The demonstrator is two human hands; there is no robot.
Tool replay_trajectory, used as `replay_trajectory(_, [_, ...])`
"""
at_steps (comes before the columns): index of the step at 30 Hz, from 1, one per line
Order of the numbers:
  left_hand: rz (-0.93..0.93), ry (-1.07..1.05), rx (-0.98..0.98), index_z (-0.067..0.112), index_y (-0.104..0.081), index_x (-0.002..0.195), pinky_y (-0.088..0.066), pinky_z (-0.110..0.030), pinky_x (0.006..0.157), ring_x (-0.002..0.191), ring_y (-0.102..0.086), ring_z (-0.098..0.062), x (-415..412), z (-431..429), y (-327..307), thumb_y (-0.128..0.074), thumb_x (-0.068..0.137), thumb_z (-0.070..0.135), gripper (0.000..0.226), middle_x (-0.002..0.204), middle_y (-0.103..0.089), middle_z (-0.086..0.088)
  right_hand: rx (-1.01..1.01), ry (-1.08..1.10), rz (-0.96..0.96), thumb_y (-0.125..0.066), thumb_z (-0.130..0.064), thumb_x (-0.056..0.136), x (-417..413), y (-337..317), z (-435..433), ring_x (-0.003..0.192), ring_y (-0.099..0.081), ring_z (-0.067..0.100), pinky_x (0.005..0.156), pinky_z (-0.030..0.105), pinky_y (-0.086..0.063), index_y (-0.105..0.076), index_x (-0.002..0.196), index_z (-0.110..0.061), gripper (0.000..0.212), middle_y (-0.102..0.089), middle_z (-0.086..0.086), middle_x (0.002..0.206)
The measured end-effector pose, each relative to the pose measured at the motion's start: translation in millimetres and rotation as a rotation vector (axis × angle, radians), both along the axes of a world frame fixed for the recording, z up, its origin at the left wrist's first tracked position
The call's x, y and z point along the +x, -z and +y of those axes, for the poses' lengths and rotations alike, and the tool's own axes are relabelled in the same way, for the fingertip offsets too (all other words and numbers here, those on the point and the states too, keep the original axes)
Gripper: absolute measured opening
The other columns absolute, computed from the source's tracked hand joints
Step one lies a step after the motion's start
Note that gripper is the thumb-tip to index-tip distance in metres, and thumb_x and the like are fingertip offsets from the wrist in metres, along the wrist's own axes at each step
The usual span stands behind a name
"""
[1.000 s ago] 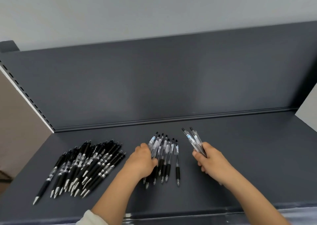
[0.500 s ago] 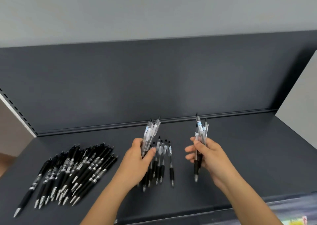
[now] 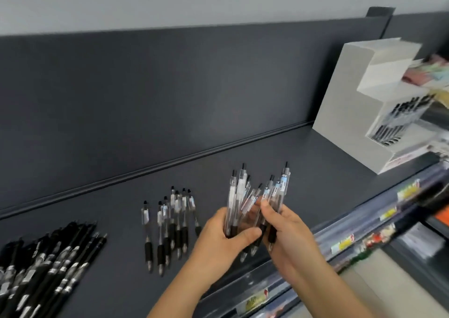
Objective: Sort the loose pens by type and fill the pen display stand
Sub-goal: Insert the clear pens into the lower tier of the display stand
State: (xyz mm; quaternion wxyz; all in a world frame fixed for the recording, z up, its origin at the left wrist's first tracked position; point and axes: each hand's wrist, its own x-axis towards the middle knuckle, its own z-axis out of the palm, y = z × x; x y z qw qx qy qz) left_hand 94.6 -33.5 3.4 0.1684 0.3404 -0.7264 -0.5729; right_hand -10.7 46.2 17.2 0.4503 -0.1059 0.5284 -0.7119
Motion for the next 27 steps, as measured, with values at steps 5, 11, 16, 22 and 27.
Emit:
replay_trajectory(5, [0.013, 0.094, 0.019, 0.032, -0.064, 0.098, -0.054, -0.028, 0.083, 0.084, -0.067, -0.002, -29, 27, -5, -0.076, 0.074, 0.029, 0.026, 0.09, -0.072, 0.013, -0.042, 0.058, -0.03, -0.049, -0.02, 0.094, -22, 1, 30, 0.093, -0.069, 0.024, 0.081, 0.038, -0.053, -0.065, 0.107, -0.008, 0.024, -0.073, 0.01, 0.099])
replay_trajectory(11, [0.058, 0.019, -0.072, 0.028, -0.064, 0.09, -0.05, -0.017, 0.067, 0.074, -0.066, -0.003, -75, 67, -15, -0.075, 0.076, 0.022, 0.019, 0.08, -0.071, 0.011, -0.11, 0.027, 0.062, -0.045, -0.021, 0.096, -72, -6, 77, 0.091, -0.069, 0.02, 0.078, 0.029, -0.055, -0.063, 0.107, -0.009, 0.024, -0.073, 0.009, 0.097])
replay_trajectory(16, [0.109, -0.162, -0.13, 0.024, -0.063, 0.087, -0.043, -0.007, 0.055, 0.062, -0.06, 0.001, -137, 111, -28, -0.074, 0.077, 0.022, 0.015, 0.074, -0.069, 0.005, 0.007, 0.146, 0.345, -0.047, -0.019, 0.096, -156, -3, 138, 0.049, -0.048, 0.006, 0.05, 0.017, -0.04, -0.062, 0.104, -0.015, 0.018, -0.061, -0.008, 0.061])
replay_trajectory(22, [0.171, -0.291, -0.13, 0.018, -0.061, 0.088, -0.047, -0.01, 0.051, 0.056, -0.06, -0.008, -210, 153, -41, -0.071, 0.08, 0.02, 0.013, 0.073, -0.07, -0.007, 0.003, 0.157, 0.437, -0.031, -0.036, 0.099, -254, -10, 197, 0.047, -0.029, 0.008, 0.045, 0.019, -0.027, -0.061, 0.105, -0.02, 0.034, -0.04, -0.002, 0.059])
replay_trajectory(27, [0.163, -0.344, -0.184, 0.024, -0.06, 0.088, -0.046, -0.019, 0.059, 0.056, -0.059, -0.006, -251, 161, -45, -0.071, 0.08, 0.024, 0.014, 0.071, -0.069, -0.002, -0.037, 0.119, 0.414, -0.041, -0.026, 0.098, -303, -15, 209, 0.065, -0.045, 0.013, 0.058, 0.018, -0.038, -0.066, 0.093, -0.023, 0.026, -0.046, -0.002, 0.067])
